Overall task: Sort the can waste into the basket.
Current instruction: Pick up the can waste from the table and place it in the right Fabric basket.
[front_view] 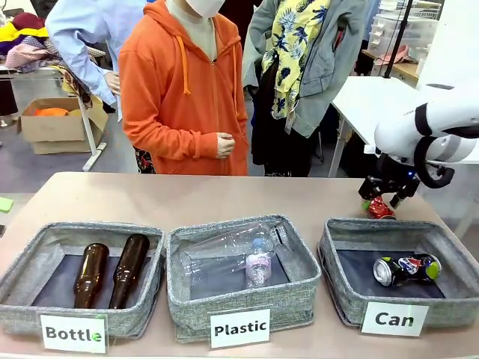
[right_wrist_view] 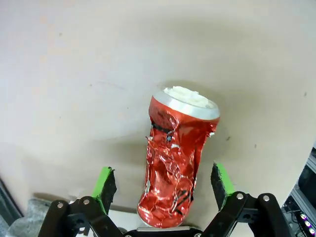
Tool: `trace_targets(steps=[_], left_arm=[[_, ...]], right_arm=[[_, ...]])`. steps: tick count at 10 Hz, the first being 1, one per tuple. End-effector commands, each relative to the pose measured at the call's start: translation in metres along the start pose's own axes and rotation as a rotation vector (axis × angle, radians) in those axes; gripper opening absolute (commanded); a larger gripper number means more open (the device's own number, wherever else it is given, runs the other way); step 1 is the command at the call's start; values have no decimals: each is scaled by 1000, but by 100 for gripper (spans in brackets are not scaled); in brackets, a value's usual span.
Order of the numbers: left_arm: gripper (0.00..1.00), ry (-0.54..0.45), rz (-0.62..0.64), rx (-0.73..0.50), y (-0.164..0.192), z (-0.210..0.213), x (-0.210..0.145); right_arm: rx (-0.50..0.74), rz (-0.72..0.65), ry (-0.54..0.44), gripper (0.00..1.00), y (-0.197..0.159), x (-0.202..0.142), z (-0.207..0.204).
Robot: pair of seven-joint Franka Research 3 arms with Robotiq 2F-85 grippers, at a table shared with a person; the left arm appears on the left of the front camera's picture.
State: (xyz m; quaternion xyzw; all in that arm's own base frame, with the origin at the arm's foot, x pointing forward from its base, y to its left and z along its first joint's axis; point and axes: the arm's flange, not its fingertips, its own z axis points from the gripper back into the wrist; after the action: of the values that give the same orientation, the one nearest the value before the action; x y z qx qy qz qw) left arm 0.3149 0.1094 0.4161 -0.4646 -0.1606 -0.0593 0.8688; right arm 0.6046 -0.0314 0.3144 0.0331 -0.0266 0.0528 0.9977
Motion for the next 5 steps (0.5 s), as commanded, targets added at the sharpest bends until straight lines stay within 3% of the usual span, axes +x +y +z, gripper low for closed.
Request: trace_targets(steps=[1,5], left_arm=[[100,6,-16,0,1,3,-2],[100,6,-16,0,1,3,-2]], right_arm=[[34,-10,10,100,2,12,-6],[28,-40,46,100,5,12,-18]])
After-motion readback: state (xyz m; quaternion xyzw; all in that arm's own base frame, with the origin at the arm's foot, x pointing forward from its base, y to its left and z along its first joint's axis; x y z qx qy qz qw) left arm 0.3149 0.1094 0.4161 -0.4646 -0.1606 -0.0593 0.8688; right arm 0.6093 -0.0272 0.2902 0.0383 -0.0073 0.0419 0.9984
